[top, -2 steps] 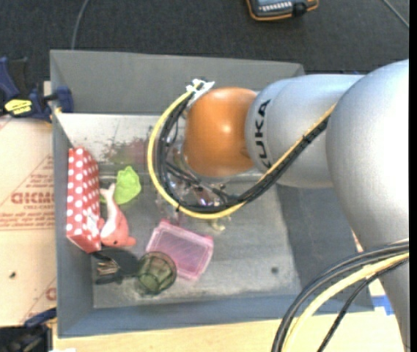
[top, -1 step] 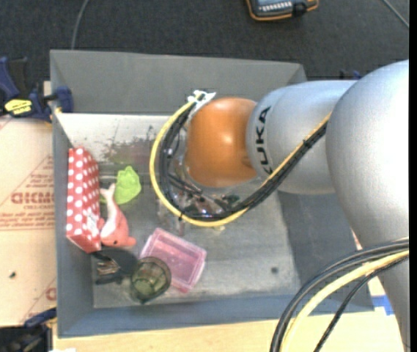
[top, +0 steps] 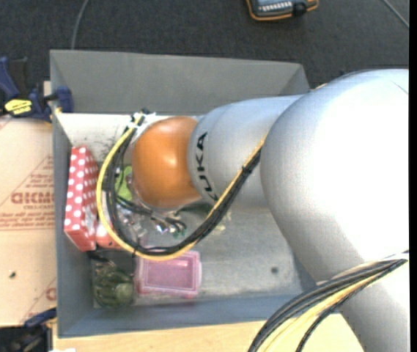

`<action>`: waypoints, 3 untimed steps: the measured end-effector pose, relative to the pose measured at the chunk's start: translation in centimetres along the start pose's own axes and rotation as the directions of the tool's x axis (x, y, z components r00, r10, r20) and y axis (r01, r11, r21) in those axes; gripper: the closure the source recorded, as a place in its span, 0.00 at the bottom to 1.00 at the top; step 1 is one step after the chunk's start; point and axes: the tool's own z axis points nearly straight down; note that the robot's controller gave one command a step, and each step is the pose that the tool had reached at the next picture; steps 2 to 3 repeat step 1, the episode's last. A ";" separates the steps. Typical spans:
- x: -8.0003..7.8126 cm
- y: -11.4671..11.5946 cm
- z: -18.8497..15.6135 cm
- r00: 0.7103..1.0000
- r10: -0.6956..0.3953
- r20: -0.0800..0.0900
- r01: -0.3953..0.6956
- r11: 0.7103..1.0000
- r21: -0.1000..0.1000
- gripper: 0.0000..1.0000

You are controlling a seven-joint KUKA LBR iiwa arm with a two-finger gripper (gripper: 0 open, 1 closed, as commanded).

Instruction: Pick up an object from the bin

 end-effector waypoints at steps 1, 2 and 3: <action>2.2 0.4 -0.5 1.000 -0.012 0.000 0.012 1.000 -0.004 1.00; 2.2 0.4 -0.5 1.000 -0.012 0.000 0.012 1.000 -0.004 1.00; 2.2 0.4 -0.5 1.000 -0.012 0.000 0.012 1.000 -0.004 1.00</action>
Offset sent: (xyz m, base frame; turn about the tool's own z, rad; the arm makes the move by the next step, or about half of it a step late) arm -0.0349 0.0312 0.0888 -0.0540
